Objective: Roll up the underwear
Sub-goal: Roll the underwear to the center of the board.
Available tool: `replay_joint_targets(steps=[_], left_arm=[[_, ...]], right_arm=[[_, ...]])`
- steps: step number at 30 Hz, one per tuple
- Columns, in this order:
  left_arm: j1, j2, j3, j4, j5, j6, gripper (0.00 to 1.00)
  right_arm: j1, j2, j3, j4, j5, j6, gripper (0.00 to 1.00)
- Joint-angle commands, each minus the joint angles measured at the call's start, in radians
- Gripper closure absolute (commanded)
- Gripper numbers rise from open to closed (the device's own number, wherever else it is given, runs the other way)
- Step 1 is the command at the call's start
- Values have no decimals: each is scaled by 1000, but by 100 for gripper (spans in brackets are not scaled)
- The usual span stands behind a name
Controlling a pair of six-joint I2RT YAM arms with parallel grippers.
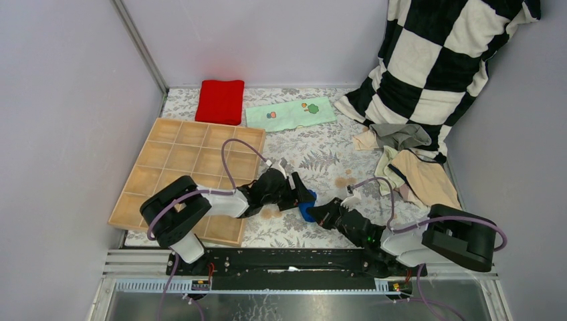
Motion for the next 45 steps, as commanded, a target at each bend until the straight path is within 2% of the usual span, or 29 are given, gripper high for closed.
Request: replay_joint_targets(steps=[1,6,10,14,21,26,31,35,40,45], left_arm=[[-12,20,-48,-128,-53,8,17],[-12,21,-36,-132,-55,9,16],[-16,50,-5,-135,-44,11,17],[-21,62,14,-135,-43,16,18],[-33,92,25,-107,-26,30,24],[-48,120,35,-97,-18,46,38],[-55,120,28,-97,-19,65,60],[-55,98,2,-102,-27,70,76],[-56,56,-2,-211,-81,86,86],[-57,-2,-12,-314,-154,103,96]], right_arm=[[-8,-91,-95,-73,75,11,99],[-8,-187,-77,-229,71,-22,99],[-8,-178,-54,-323,33,-49,99],[-8,-106,-77,-245,7,-12,100],[-8,-39,-47,-262,14,22,100],[-8,-44,-35,-310,27,34,100],[-9,-92,-43,-367,40,30,98],[-8,-178,-23,-479,59,-37,88],[-9,-338,13,-625,82,-184,65],[-8,-535,38,-708,109,-338,55]])
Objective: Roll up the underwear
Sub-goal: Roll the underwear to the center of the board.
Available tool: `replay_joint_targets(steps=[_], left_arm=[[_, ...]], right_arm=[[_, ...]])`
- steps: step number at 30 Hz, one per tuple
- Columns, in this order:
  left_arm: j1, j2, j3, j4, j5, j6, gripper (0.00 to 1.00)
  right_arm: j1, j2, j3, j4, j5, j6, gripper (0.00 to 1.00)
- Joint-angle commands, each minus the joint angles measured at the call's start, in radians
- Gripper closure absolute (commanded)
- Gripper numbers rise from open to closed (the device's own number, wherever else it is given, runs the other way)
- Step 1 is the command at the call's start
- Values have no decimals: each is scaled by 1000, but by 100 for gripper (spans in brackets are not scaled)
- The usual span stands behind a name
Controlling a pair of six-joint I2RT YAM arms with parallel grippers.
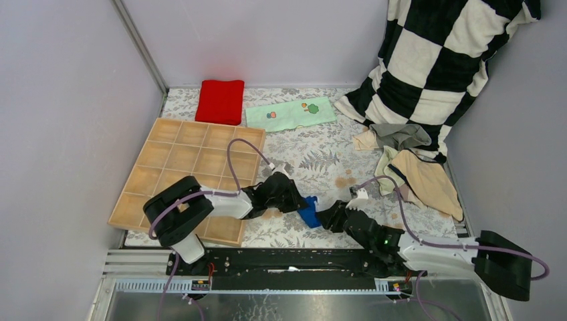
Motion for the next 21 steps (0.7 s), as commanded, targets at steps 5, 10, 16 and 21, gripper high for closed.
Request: replay_joint_targets(steps=[5,10,16,21], left_arm=[[-10,-80,-70,-324,-171,50,100],[-14,-105,-73,-386,-179,20,100],[-16,-118,-49,-464,-188,-11,100],[-15,-114,-42,-479,-163,-37,100]], right_arm=[[-8,-230,49,-162,79,-403,48],[14,-124,122,-59,0,-688,42],[248,96,243,123,163,-1054,30],[372,230,259,221,215,-1131,20]])
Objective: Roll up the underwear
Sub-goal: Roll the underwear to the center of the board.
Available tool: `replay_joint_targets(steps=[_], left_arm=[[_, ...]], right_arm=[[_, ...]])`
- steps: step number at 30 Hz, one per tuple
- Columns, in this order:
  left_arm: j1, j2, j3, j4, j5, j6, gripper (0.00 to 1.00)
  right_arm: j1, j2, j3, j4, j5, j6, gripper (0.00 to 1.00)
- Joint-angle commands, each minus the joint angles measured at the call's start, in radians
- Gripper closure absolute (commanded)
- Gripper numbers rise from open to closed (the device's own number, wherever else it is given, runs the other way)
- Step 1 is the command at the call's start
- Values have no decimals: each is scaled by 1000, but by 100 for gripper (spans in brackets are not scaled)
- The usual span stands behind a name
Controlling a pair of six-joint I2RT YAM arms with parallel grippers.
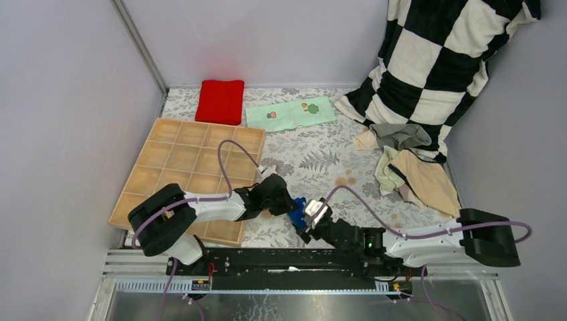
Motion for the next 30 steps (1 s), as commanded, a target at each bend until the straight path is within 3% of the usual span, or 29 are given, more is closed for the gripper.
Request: replay_joint_targets(steps=[1,10,16,19,25,27,30], left_arm=[[-3,25,-26,-214,-29,-3,100],[-3,6,-34,-189,10,-26,100],[-4,0,-33,-190,17,-26,100],[-4,4,-32,-188,20,-27,100],[-3,-4,-37,-175,22,-35,100],[-2,-17,-40,-164,19,-41,92],[-1,-50,-38,-162,5,-49,75]], right_arm=[[100,121,41,148,116,-178,19],[198,505,77,388,345,-352,22],[199,638,118,490,424,-455,28],[199,666,127,505,436,-460,41],[204,659,106,525,441,-396,85],[204,645,93,503,429,-345,98],[204,620,72,471,414,-245,100]])
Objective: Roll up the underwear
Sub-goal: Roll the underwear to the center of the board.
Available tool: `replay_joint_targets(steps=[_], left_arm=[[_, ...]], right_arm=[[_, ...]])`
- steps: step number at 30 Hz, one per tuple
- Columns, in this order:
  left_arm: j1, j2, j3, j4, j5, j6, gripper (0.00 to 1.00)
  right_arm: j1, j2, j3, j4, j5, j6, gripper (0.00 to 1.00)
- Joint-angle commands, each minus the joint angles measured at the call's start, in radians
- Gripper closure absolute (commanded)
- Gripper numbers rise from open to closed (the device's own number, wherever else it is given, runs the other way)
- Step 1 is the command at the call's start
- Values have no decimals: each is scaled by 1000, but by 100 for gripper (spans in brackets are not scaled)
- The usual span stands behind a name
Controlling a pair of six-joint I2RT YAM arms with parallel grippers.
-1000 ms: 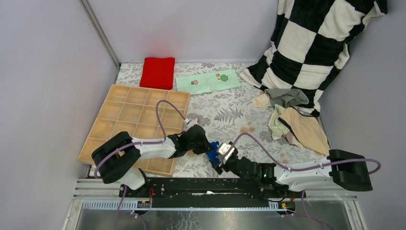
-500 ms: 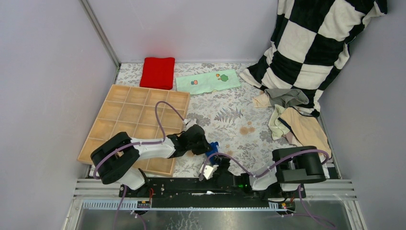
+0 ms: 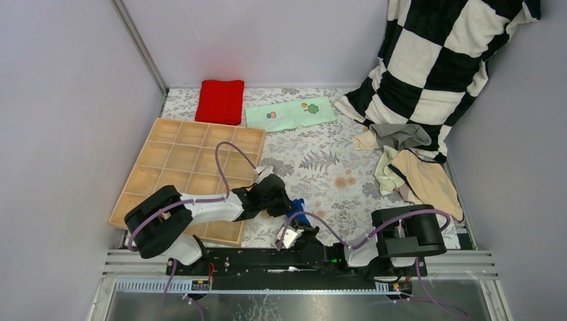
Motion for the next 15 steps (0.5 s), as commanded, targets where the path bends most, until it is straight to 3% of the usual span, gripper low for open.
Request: replay_joint_targets(steps=[1,7,10,15], left_arm=[[1,-40,-32,-130,-17,-1,68],[26,-131,-22,-152,-64,-4,37],[46,-169,-13,-172,-82,6,29],[55,-208,-5,-198,-103,36,27]], right_arm=[[6,-53,-42,24,22,173,100],[6,-120,-136,24,16,435,100],[5,-142,-181,55,36,563,100],[-8,-190,-257,81,61,795,100]])
